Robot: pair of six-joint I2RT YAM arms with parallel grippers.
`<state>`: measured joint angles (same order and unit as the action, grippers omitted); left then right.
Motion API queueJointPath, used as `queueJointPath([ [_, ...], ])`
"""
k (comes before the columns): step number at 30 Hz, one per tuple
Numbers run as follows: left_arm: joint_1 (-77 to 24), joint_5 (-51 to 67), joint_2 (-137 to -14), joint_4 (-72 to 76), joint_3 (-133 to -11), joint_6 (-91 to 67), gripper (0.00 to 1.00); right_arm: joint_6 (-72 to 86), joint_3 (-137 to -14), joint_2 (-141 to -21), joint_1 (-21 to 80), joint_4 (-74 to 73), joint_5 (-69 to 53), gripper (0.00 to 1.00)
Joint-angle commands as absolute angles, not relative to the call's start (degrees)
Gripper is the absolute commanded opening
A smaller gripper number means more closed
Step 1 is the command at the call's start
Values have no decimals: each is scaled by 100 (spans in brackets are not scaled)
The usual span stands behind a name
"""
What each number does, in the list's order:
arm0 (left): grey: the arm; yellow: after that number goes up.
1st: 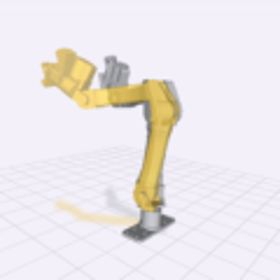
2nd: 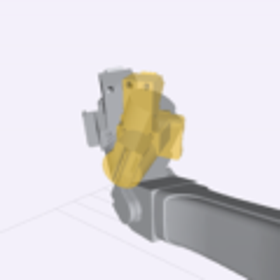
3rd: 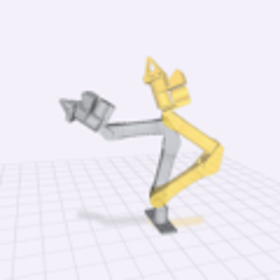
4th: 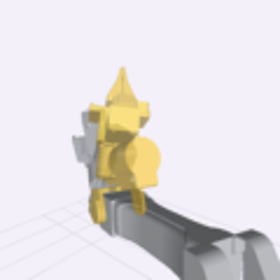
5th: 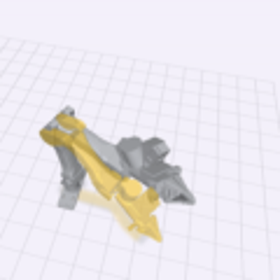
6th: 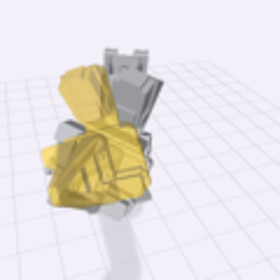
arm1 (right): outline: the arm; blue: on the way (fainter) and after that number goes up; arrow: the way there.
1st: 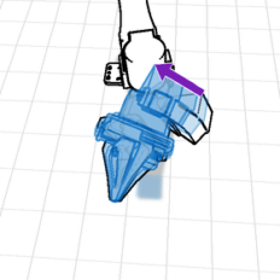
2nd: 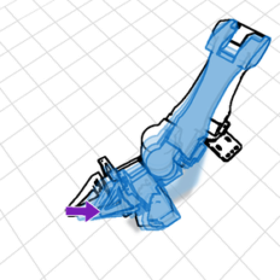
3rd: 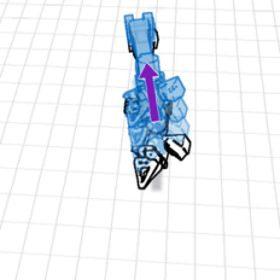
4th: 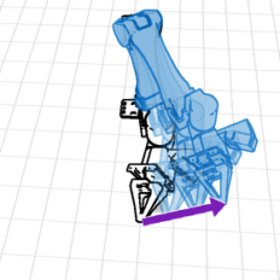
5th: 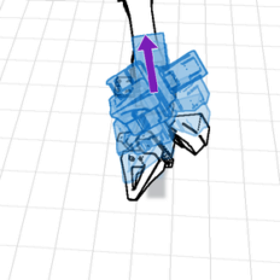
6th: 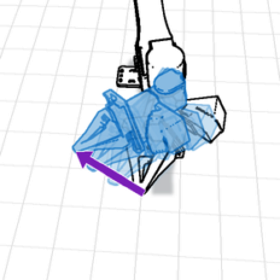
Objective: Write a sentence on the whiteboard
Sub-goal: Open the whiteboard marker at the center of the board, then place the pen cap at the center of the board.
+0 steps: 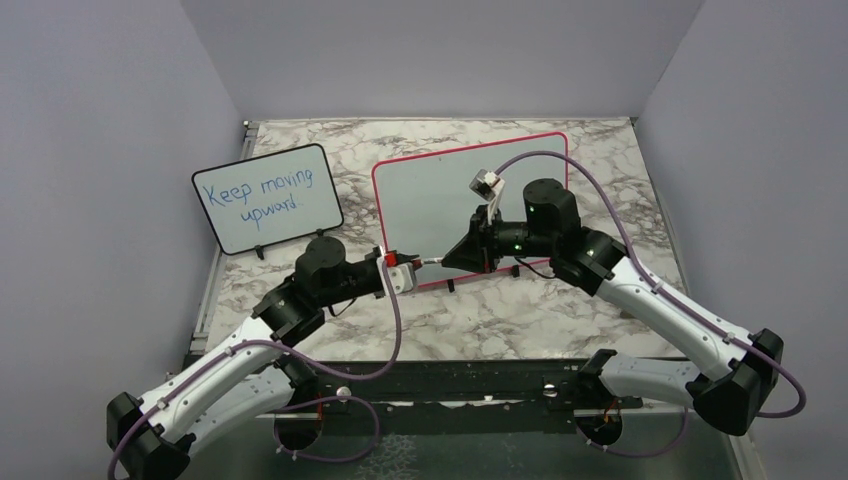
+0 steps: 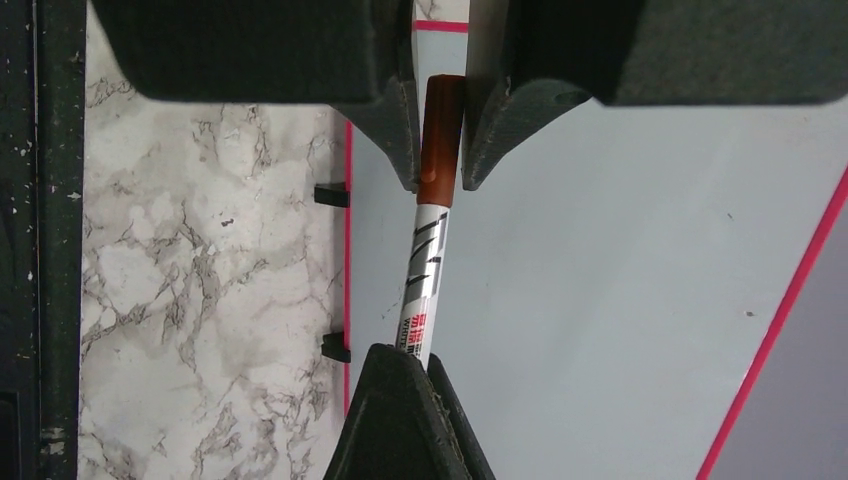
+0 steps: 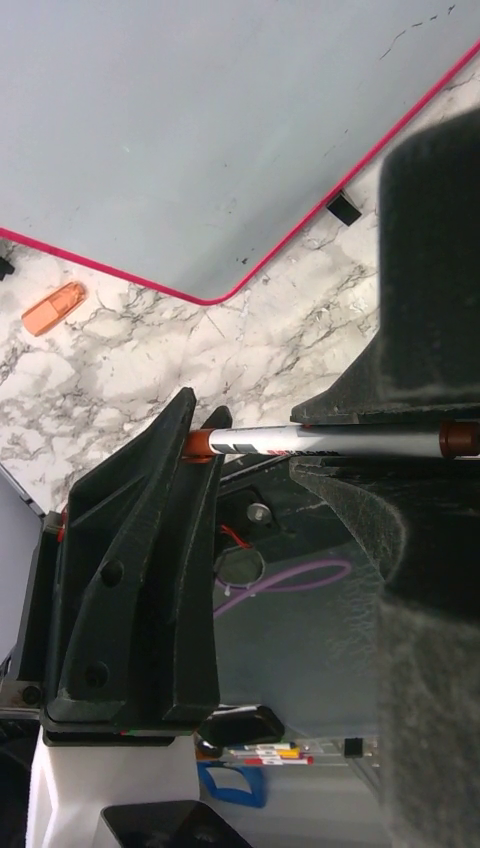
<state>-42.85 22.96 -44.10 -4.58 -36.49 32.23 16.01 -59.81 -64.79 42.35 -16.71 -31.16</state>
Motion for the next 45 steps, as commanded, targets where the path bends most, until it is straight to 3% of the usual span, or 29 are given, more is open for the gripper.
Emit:
queueJointPath([
  [1, -4259, 1720, -4074, -492, -3397, 3373, 0, 1583, -6067, -6160, 4212, -1834, -3052, 1],
  [18, -4255, 515, -3643, -522, -3183, 3125, 0, 1266, -6110, -5403, 4210, -2255, -2078, 1],
  [27, -4257, -1960, -4194, -1181, -3766, 319, 0, 1167, -5863, -5129, 4211, -1996, -1129, 1],
  [34, -4238, -2952, -4387, -1777, -3799, -1862, 0, 1083, -5793, -5036, 4210, -2092, -578, 1],
  [38, -3976, -2918, -4621, -2069, -3778, -2383, 0, 1014, -5748, -4916, 4211, -2114, -440, 1],
  [45, -2619, -1583, -5502, -2062, -3705, -2696, 0, 893, -5729, -4858, 4210, -2309, -92, 1],
])
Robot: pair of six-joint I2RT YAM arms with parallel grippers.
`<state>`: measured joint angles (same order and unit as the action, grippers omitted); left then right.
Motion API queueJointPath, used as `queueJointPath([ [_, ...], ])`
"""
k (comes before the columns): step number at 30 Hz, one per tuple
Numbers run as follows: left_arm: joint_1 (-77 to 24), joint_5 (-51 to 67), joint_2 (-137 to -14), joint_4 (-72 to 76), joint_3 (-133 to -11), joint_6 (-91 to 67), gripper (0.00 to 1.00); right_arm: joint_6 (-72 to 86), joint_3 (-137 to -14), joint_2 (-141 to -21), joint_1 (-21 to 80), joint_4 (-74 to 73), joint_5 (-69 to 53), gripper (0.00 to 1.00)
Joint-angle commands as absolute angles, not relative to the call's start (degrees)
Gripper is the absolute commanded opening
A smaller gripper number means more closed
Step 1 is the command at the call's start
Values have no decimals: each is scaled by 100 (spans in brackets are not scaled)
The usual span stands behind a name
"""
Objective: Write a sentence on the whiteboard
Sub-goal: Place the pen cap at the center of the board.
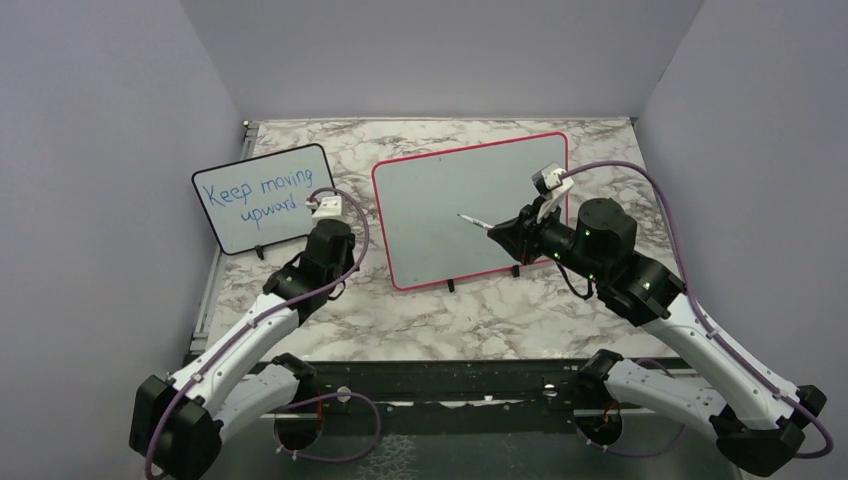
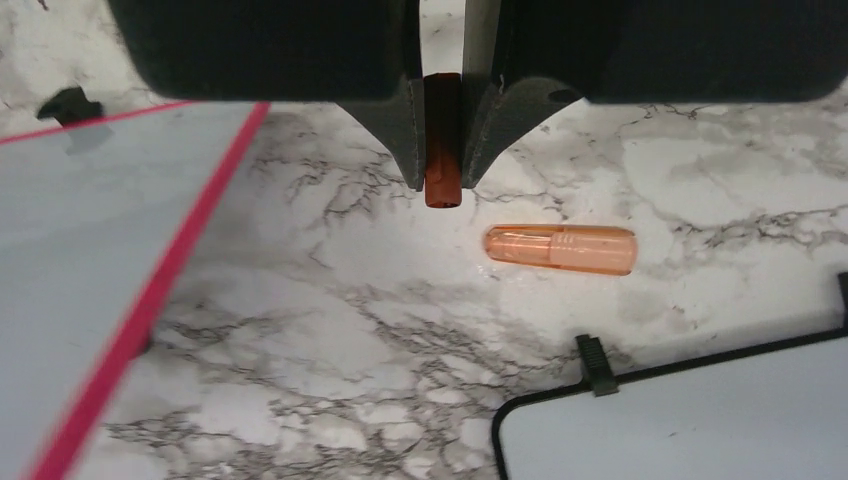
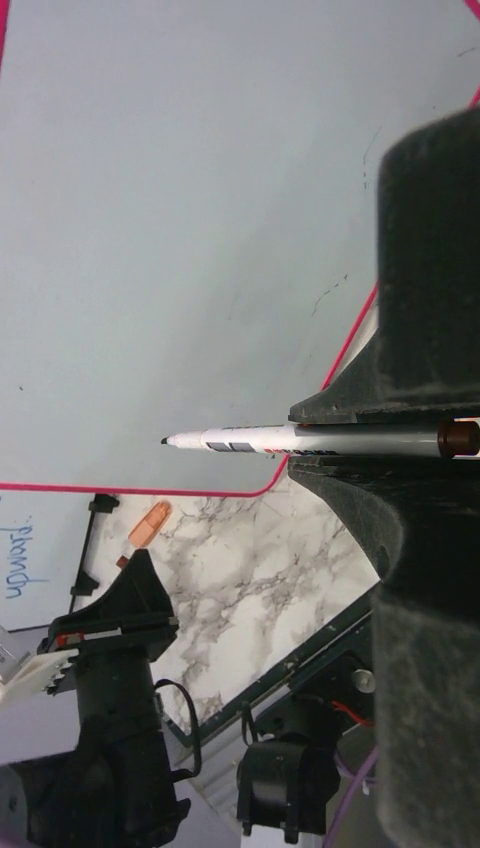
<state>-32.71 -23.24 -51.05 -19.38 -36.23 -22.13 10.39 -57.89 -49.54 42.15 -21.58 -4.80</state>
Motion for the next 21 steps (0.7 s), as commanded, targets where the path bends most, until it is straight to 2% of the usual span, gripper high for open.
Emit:
queueJointPath([
  [1, -2495, -1482, -5628, -2046, -3689, -2698, 0, 888, -5716, -4834, 4213, -2313, -40, 1],
  [16, -1911, -426, -7329, -1427, -3729, -2663, 0, 783, -5595, -4758, 4211, -2289, 239, 1],
  [21, -1864, -228, -7806, -1397, -3833, -2704, 5, 778, -5558, -4783, 4210, -2238, 259, 1],
])
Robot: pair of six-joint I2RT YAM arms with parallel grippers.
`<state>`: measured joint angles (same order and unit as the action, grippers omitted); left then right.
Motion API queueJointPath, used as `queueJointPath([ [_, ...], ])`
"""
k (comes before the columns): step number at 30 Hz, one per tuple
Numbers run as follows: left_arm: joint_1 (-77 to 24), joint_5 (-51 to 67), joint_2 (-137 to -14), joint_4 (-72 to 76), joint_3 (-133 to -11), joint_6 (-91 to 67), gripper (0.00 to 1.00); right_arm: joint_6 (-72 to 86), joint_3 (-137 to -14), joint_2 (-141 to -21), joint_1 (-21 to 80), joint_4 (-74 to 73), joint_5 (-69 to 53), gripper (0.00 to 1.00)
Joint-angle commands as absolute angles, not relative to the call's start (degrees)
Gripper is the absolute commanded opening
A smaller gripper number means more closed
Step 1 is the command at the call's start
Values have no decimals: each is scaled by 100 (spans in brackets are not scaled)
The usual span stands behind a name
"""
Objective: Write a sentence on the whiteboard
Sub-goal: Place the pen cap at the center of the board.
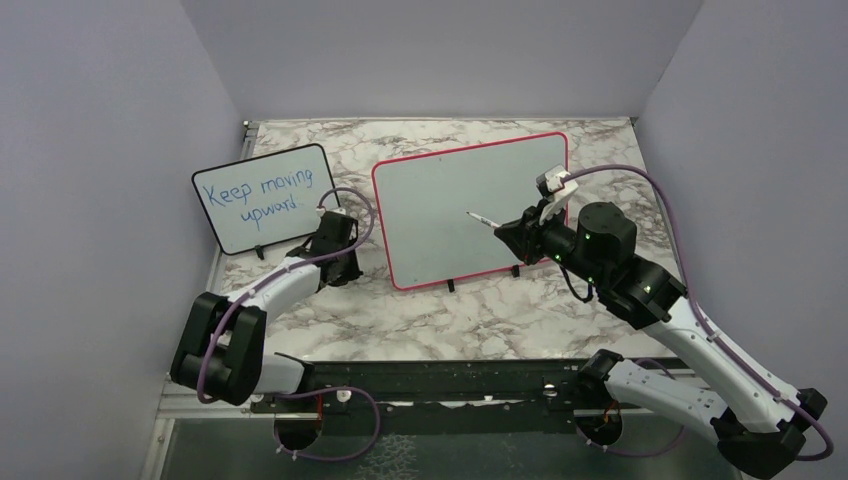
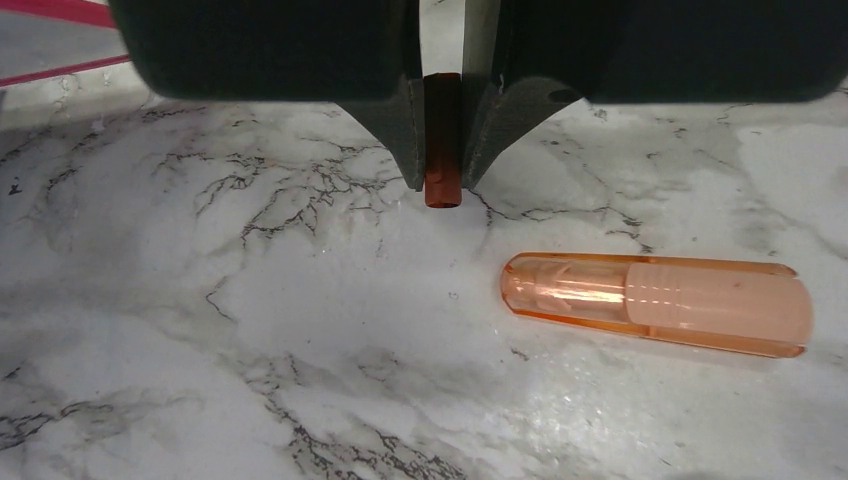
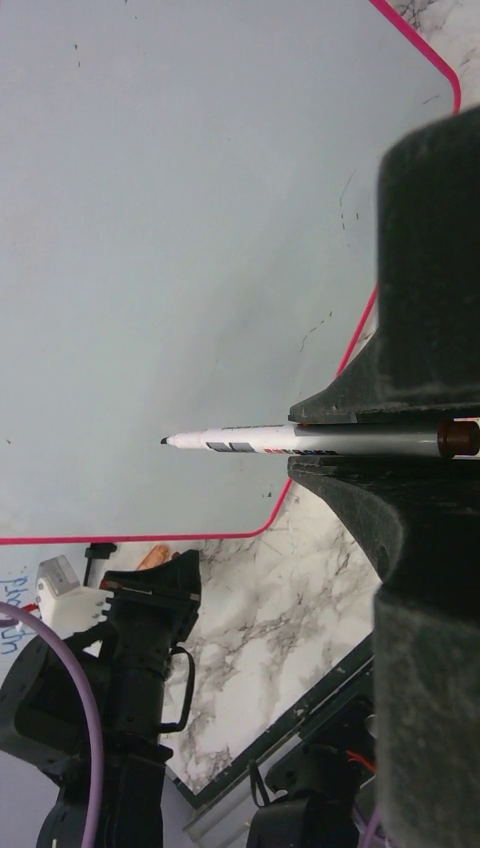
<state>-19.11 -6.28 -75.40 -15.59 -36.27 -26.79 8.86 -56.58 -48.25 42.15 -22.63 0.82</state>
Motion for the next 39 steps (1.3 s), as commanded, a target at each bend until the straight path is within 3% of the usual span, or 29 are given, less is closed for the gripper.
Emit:
queueJointPath([
  [1, -1863, -214, -7847, -1406, -3846, -2711, 6, 775, -5547, -4782, 4210, -2218, 263, 1],
  [16, -1863, -460, -7396, -1641, -3762, -2687, 40, 773, -5586, -4799, 4210, -2273, 288, 1],
  [21, -1863, -754, -6992, -1907, -3955, -2496, 61, 743, -5712, -4849, 4211, -2367, 305, 1],
  [29, -1863, -1051, -6181, -2343, -4688, -1750, 74, 742, -5884, -4996, 4215, -2437, 148, 1],
  [31, -1863, -1121, -5993, -2391, -4843, -1592, 97, 766, -5904, -5039, 4210, -2427, 103, 1],
  [39, -1850, -844, -5851, -2688, -5728, -954, 99, 817, -6084, -5195, 4210, -2413, -126, 1],
])
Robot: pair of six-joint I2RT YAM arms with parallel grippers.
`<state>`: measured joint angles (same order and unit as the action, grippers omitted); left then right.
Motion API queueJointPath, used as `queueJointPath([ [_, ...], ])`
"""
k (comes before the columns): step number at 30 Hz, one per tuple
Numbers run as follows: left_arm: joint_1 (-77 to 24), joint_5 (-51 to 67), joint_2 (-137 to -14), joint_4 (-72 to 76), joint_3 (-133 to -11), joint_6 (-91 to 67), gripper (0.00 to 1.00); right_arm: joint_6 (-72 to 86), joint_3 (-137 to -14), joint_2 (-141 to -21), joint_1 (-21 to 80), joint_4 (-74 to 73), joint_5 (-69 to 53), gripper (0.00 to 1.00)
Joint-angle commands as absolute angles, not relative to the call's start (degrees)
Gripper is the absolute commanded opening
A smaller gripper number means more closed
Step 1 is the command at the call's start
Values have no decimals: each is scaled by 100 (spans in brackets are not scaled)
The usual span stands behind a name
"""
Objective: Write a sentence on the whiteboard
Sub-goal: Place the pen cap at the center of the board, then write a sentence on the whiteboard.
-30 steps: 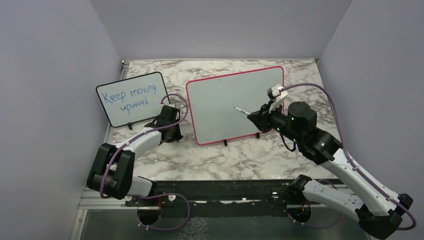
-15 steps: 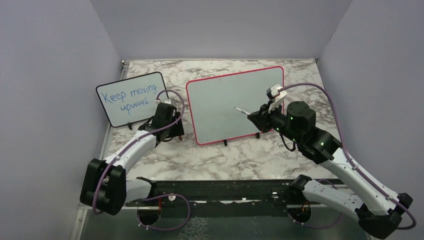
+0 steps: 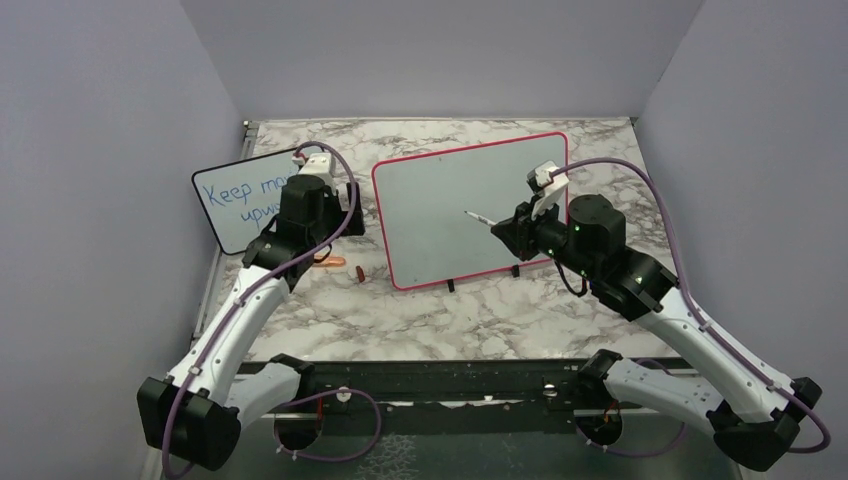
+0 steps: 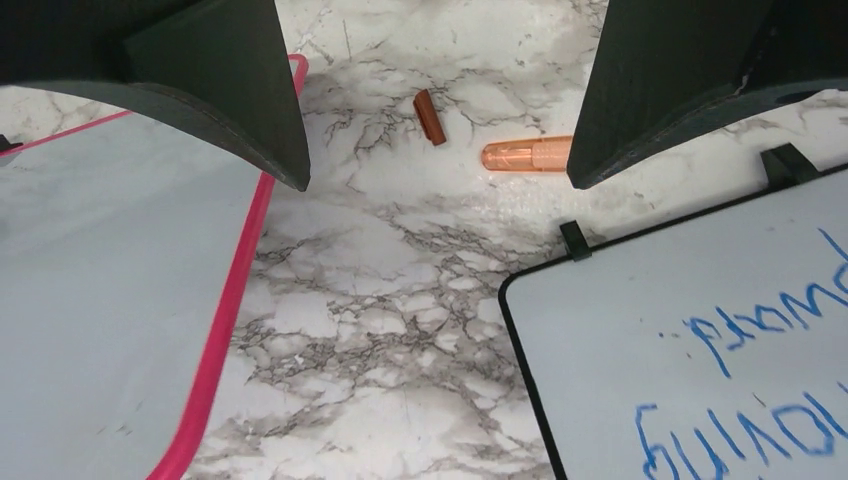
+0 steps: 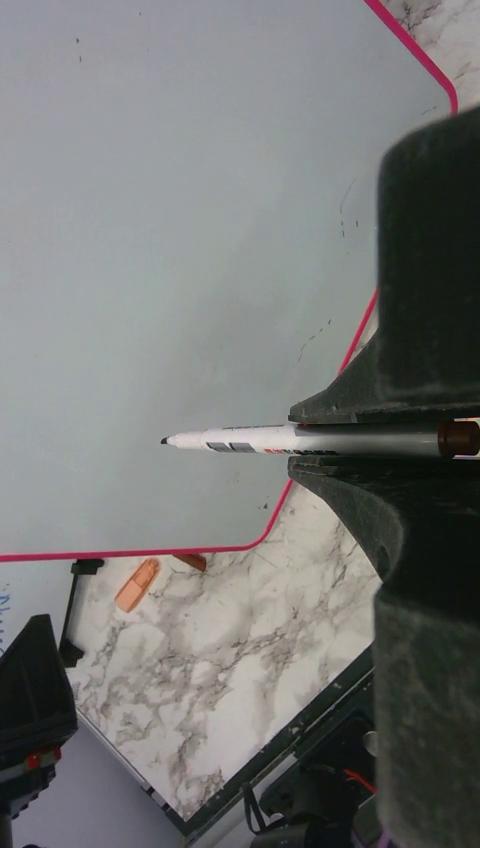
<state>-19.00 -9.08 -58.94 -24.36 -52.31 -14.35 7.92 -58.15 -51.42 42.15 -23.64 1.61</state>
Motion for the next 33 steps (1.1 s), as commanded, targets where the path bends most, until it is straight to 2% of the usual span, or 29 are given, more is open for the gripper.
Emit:
queueJointPath([
  [1, -1840, -712, -5896, -2685, -5874, -878, 99, 817, -6094, -5202, 4214, -2410, -146, 1],
  [19, -1227, 3089, -7848, -2290, -8109, 247, 99, 699, -6144, -5369, 4211, -2236, -242, 1],
  [24, -1201, 3637, -8324, -2157, -8318, 324, 98, 630, -6179, -5489, 4210, -2148, -270, 1],
  [27, -1162, 4169, -8582, -2101, -8416, 359, 95, 565, -6179, -5555, 4211, -2092, -305, 1],
  [33, -1012, 5125, -9157, -2126, -8751, 257, 78, 368, -6146, -5603, 4211, -1832, -589, 1],
])
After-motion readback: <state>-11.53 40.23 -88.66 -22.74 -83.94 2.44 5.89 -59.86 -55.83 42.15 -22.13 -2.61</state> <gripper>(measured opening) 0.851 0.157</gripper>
